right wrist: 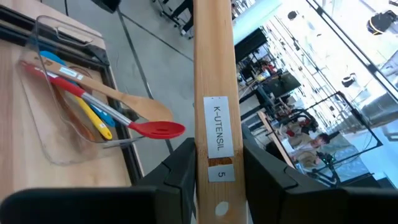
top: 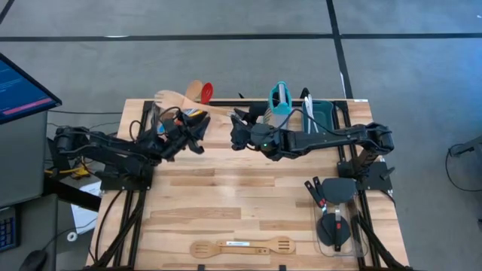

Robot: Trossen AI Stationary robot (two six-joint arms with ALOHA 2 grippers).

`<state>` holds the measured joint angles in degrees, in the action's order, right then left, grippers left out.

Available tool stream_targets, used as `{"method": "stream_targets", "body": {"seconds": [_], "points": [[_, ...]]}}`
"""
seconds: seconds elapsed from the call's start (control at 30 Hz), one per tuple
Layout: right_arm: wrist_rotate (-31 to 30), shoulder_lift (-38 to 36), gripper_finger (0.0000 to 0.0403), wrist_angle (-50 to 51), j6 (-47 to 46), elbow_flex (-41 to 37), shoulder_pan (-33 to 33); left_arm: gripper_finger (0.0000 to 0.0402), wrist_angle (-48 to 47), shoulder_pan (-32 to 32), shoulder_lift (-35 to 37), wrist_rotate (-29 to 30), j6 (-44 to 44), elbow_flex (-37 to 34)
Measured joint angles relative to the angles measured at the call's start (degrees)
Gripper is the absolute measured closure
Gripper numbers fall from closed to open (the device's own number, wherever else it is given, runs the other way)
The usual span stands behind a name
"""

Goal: Pick & Place Kitchen Items
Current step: Put the wooden fork into the left transparent bin

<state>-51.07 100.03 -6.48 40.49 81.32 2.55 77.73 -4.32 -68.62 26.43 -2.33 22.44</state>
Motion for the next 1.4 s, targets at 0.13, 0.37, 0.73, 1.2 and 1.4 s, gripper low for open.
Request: {"method": "stream_targets", "body": {"seconds": [0.13, 0.37, 0.73, 1.2, 1.4], "points": [[-0.02, 0.0, 0.0307, -0.24, -0.05, 0.0, 0.04, 0.0282, 1.57, -1.24, 0.0, -2.95, -1.47, -0.01], [0.31, 0.04, 0.0307, 0.57, 0.0, 0.02, 0.08, 0.0282, 5.77, -2.61, 0.0, -4.37, -1.59, 0.0], [0.4, 0.04, 0.0307, 0.92, -0.02, 0.02, 0.93, 0.029, 6.12, -4.34, 0.0, -4.22, -4.0, 0.01], [0.72, 0.04, 0.0307, 1.01, 0.02, -0.02, 1.02, 0.0399, 6.48, -4.37, 0.0, -7.36, -4.14, 0.06], [0.35, 0.04, 0.0307, 0.92, 0.0, -0.02, 1.02, 0.04, 9.93, -4.37, 0.0, -15.04, -8.55, 0.06]]}}
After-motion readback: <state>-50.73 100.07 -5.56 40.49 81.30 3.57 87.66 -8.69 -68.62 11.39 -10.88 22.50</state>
